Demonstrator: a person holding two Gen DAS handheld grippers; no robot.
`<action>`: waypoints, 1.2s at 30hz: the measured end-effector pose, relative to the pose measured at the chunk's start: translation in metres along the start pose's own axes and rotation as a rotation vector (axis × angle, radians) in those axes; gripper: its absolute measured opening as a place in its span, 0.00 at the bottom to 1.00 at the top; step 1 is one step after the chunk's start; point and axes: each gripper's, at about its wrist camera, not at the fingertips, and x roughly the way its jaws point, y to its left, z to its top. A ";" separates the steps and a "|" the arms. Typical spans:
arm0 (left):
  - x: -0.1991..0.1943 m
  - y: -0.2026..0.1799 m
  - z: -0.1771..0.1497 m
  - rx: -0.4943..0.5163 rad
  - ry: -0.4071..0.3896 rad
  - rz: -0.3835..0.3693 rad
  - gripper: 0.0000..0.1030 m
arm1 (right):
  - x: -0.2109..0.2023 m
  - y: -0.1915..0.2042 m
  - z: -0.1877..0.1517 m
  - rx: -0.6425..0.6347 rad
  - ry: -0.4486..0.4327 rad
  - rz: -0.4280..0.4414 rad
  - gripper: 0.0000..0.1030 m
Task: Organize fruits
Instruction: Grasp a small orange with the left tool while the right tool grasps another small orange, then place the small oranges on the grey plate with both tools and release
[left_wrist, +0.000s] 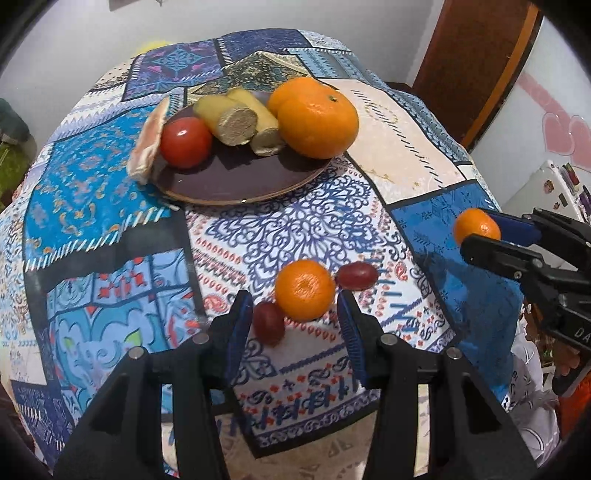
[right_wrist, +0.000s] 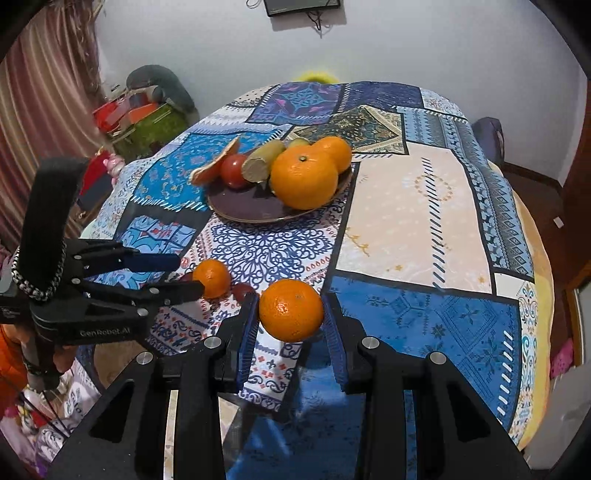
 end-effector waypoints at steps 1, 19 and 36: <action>0.002 -0.001 0.001 0.002 0.001 0.003 0.46 | 0.001 -0.001 0.000 0.002 0.000 0.002 0.31; 0.010 -0.002 0.006 -0.001 -0.024 -0.001 0.36 | 0.003 -0.009 0.001 0.018 0.004 -0.005 0.31; -0.033 0.052 0.037 -0.126 -0.187 0.046 0.36 | 0.025 0.018 0.044 -0.090 -0.036 0.036 0.31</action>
